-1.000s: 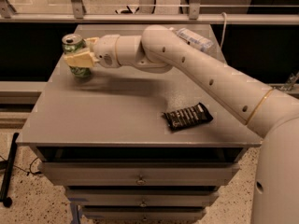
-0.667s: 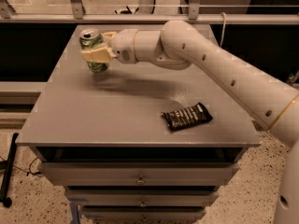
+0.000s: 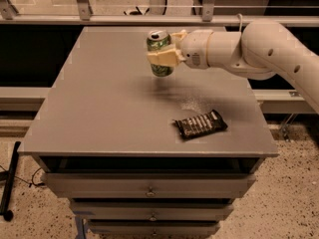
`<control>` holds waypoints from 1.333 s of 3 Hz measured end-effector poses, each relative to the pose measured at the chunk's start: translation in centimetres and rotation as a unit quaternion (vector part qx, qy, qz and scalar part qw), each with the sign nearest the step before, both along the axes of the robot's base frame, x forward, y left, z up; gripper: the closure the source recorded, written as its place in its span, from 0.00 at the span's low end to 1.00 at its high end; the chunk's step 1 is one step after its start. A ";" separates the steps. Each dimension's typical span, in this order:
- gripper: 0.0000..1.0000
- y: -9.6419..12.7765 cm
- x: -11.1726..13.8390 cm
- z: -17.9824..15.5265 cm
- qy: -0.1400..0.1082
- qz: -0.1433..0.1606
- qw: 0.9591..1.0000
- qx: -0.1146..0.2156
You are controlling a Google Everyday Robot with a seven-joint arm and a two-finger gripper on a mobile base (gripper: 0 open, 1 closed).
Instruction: Move green can near blue plastic bottle
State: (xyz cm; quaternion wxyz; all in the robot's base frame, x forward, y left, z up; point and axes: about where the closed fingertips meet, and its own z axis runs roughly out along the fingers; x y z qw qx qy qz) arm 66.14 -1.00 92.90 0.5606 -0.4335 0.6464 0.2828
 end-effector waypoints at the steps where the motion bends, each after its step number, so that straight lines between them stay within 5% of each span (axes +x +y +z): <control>1: 1.00 0.0 0.0 0.0 0.000 0.000 1.000 0.000; 2: 1.00 -2.1 0.3 1.3 -0.012 -0.011 1.000 -0.020; 4: 1.00 -12.6 0.0 6.2 -0.042 -0.065 0.995 -0.061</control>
Offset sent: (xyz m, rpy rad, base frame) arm 0.0106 -0.0720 0.0403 -0.1210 -0.0711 -0.0799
